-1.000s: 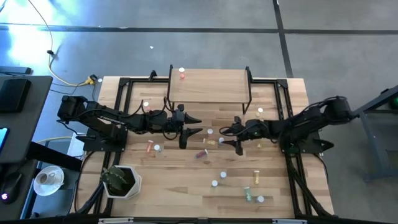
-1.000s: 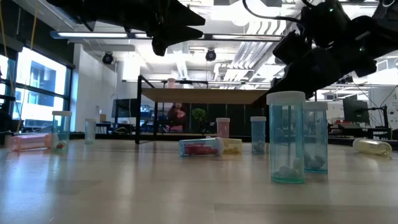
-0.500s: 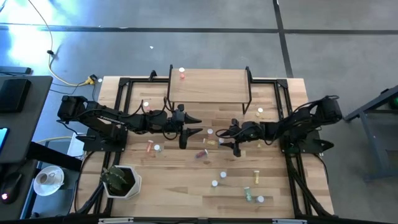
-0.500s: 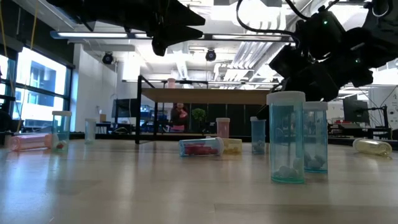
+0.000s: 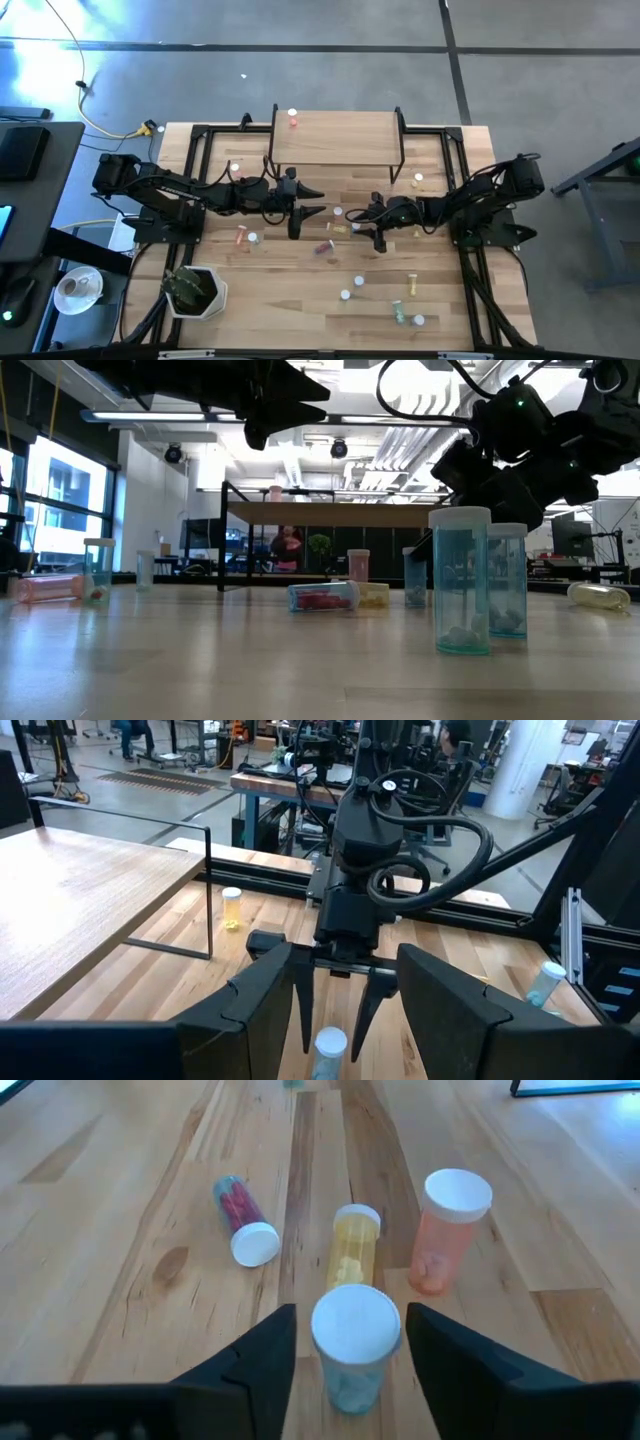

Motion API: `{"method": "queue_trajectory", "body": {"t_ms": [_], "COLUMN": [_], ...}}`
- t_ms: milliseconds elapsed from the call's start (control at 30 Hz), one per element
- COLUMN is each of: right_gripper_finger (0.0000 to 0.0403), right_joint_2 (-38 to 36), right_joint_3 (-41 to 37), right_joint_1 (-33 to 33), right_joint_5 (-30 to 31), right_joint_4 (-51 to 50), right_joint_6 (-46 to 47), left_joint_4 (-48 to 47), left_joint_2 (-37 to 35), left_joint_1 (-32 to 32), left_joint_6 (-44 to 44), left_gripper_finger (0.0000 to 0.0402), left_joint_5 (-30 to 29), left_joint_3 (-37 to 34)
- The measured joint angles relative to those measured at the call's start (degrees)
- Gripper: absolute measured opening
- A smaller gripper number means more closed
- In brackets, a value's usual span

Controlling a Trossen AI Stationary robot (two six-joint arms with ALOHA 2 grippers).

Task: Pick and place medicine bottles onto shelf by color
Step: Put the blue medicine bottle on the shelf

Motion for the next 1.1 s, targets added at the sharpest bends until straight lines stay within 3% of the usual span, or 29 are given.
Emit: {"method": "queue_trajectory", "body": {"t_ms": [300,1100], "right_gripper_finger": [0.011,0.0112], "right_joint_2": [0.0,-0.3], "right_joint_3": [0.0,0.0], "right_joint_1": [0.0,0.0], "right_joint_5": [0.0,0.6], "right_joint_4": [-0.1,-0.2], "right_joint_6": [0.0,-0.5], "left_joint_4": [0.0,-0.1], "left_joint_2": [0.0,0.0], "left_joint_1": [0.0,0.0], "left_joint_6": [0.0,0.0], "left_gripper_finger": [0.017,0.017], "left_joint_5": [0.0,0.0], "left_joint_3": [0.0,0.0]}}
